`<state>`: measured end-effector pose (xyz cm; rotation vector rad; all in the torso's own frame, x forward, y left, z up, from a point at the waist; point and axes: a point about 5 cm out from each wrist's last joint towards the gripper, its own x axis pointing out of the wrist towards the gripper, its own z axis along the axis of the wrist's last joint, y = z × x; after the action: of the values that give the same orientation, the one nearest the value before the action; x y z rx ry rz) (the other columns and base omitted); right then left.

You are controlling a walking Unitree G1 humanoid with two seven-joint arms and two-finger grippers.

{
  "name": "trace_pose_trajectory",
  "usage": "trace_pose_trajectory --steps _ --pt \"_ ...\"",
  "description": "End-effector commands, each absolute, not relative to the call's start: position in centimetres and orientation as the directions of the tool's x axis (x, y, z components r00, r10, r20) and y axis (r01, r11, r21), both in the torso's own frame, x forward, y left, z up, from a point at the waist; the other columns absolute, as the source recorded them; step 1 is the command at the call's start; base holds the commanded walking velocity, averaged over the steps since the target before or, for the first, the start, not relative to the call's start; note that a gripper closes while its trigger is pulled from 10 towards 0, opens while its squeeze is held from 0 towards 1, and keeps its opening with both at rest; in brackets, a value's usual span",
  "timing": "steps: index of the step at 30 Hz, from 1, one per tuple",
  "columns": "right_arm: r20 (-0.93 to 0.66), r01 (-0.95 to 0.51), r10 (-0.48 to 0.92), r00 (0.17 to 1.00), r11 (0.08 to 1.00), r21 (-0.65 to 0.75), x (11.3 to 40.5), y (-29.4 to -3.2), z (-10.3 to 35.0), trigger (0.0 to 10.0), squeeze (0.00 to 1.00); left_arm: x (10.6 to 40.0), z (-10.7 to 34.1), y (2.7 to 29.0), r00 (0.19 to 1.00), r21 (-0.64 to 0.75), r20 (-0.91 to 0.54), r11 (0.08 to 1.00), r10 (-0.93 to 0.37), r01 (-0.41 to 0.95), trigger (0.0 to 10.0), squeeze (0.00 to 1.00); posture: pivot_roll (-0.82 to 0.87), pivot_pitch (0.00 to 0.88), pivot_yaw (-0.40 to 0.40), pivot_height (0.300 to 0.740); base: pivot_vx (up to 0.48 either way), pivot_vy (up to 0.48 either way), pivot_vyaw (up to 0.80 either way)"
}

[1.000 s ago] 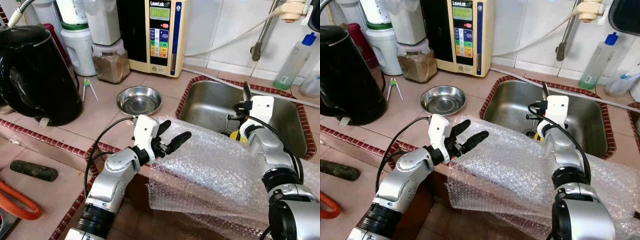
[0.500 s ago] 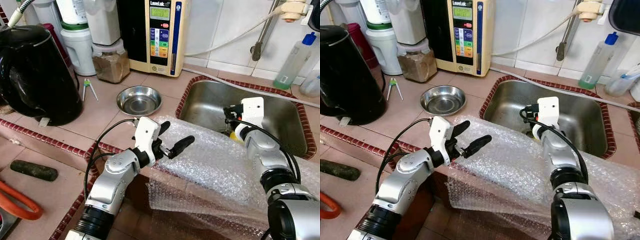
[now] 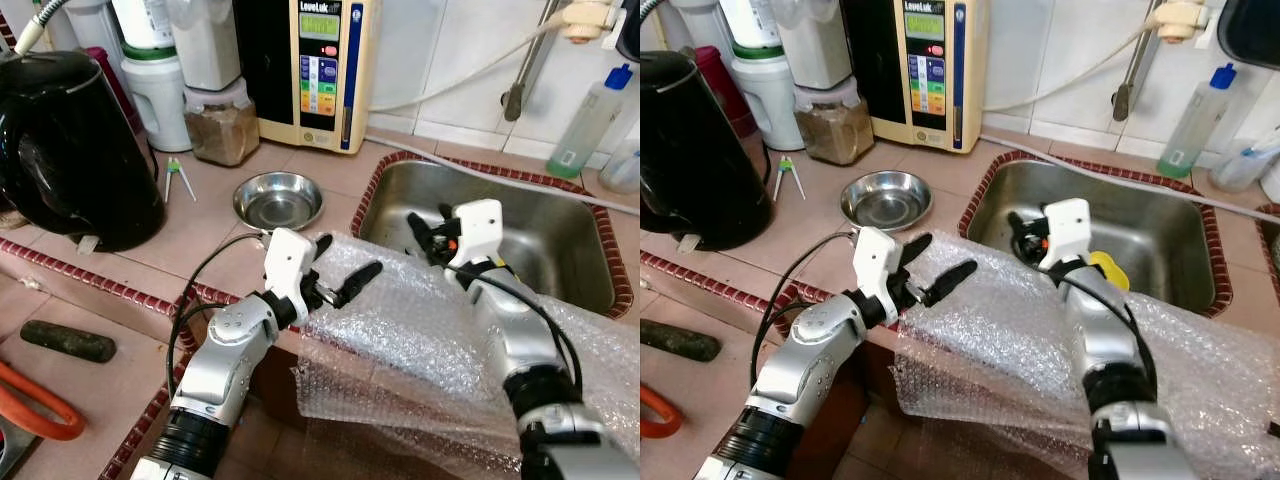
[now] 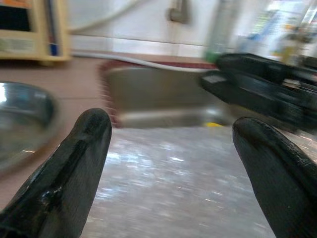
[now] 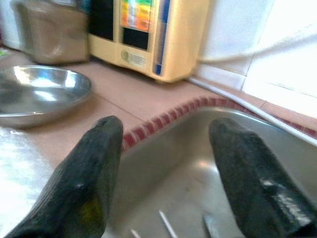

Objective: Kitchen organization

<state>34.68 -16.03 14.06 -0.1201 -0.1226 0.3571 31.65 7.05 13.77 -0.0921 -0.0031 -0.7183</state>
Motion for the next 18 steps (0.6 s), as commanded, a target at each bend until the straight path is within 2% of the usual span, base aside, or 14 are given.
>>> trace_pose_trajectory --steps 1,5,9,18 --pt "0.131 -0.376 0.397 0.908 0.913 -0.158 33.7 -14.9 14.8 10.0 1.0 32.6 14.2 7.9 0.81 -0.055 0.044 0.808 -0.585 0.587 10.0 1.0 0.0 0.028 0.049 0.74 0.0 0.0 0.0" --pt "0.143 -0.419 0.441 0.886 0.894 -0.158 31.7 -13.7 14.8 10.0 1.0 34.1 15.1 9.4 0.89 -0.061 0.083 0.889 -0.449 0.454 10.0 1.0 -0.01 0.028 0.052 0.74 0.0 0.0 0.0" --pt "0.144 -0.434 0.448 0.882 0.893 -0.123 29.8 -13.1 14.5 10.0 1.0 35.5 15.8 11.1 0.964 -0.1 0.09 0.961 -0.251 0.259 10.0 1.0 -0.03 0.029 0.053 0.74 0.0 0.0 0.0" --pt "0.108 -0.577 0.587 0.802 0.809 -0.116 26.3 -11.3 15.1 10.0 1.0 37.3 14.6 13.5 0.999 -0.158 -0.031 0.987 -0.029 0.024 10.0 1.0 -0.06 0.04 0.057 0.74 0.0 0.0 0.0"
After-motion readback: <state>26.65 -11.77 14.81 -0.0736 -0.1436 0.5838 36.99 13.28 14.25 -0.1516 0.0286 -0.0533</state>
